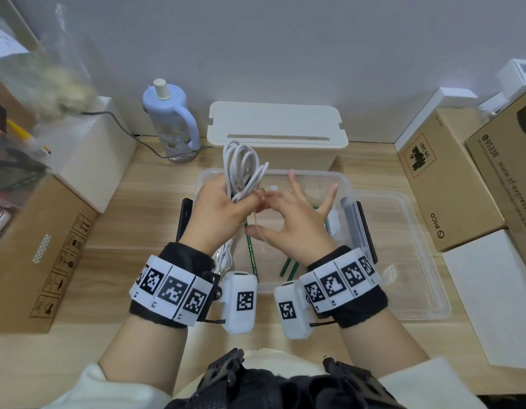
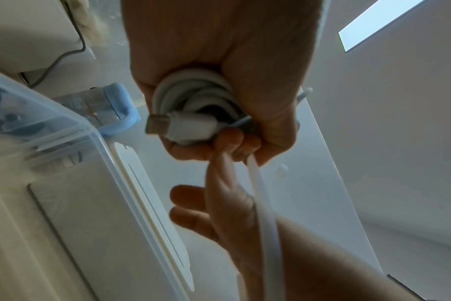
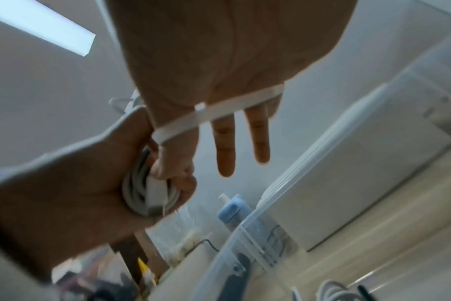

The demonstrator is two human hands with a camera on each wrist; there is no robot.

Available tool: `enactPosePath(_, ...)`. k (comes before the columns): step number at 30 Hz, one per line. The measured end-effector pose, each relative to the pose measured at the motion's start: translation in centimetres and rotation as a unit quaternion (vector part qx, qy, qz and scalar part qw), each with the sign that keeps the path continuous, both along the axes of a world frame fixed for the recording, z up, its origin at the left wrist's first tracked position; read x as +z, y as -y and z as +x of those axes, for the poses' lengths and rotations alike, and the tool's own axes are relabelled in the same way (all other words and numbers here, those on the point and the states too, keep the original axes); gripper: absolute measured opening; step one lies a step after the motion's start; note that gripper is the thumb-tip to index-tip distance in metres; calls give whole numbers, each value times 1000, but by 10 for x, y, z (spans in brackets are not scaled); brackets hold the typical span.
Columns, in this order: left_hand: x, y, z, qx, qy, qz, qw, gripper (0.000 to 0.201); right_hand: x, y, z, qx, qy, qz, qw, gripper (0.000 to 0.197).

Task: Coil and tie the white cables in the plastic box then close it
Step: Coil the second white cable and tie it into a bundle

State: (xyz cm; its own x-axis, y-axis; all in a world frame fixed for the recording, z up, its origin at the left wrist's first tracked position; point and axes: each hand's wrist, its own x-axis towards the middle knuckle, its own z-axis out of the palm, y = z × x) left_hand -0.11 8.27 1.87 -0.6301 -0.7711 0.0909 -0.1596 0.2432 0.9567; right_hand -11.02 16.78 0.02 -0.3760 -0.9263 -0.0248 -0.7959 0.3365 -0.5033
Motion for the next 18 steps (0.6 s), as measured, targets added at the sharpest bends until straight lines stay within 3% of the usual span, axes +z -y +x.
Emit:
enactPosePath(3, -2, -1, -3, -9, 5, -2, 1000, 24, 1, 3, 2, 50, -116, -14, 992, 36)
enactPosePath(5, -5, -2, -5, -5, 11, -4, 1000, 14, 0, 5, 3, 92, -94, -7, 991, 32)
enactPosePath(8, -7, -2, -5, 14, 2, -7, 1000, 17, 3, 3, 8, 61, 74, -49, 994, 19)
enactPosePath(10, -6, -2, -4, 20, -11, -14, 1000, 24, 4, 2, 11, 19, 201, -69, 977, 30)
enactPosePath(13, -8, 0, -2, 24, -13, -34, 999, 22, 6, 0, 17, -33, 438, -78, 895, 26)
enactPosePath(14, -8, 0, -2, 26, -15, -32, 999, 18, 9, 0, 17, -33, 471, -69, 879, 34)
enactPosePath(16, -10, 0, -1, 36, -19, -40, 998, 10, 14, -1, 14, -12, 469, -39, 882, 49)
enactPosePath(18, -10, 1, 0, 52, -17, -78, 995, 21, 20, -2, 9, 10, 453, -14, 891, 55)
